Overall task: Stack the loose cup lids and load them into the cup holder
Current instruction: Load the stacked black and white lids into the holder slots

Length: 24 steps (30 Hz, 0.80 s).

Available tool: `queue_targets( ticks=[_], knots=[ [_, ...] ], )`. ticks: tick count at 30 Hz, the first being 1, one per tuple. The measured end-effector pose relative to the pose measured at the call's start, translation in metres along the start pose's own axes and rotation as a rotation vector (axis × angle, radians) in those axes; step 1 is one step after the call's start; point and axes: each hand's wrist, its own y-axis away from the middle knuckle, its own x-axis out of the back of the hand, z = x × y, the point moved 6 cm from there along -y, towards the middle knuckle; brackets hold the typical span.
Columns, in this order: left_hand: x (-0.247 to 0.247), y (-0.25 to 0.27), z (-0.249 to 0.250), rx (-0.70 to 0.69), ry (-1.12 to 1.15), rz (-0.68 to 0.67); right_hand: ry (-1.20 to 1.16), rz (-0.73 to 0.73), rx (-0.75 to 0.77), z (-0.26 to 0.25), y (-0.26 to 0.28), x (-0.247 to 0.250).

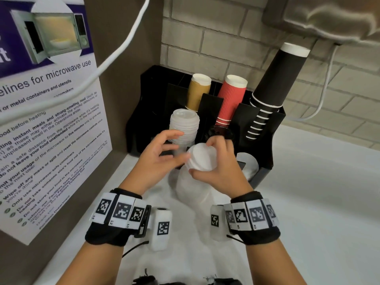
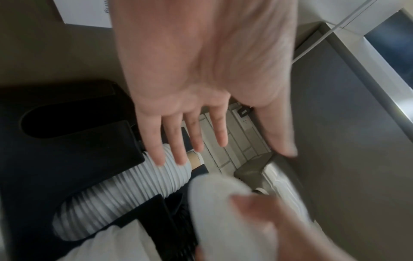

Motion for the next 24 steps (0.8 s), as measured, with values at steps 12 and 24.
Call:
queue_targets(
  ticks=[12,24],
  knots=[
    [-0.028,0.006,0.016,-0.044,0.181,-0.165,-0.516,-0.164,-0.026,-0.021,0.015,0.022],
    [-0.034,0.006,0.013,-0.045,0.125,-0.168,-0.530,-0.182,-0.005,-0.021,0.021,0.028]
  ],
)
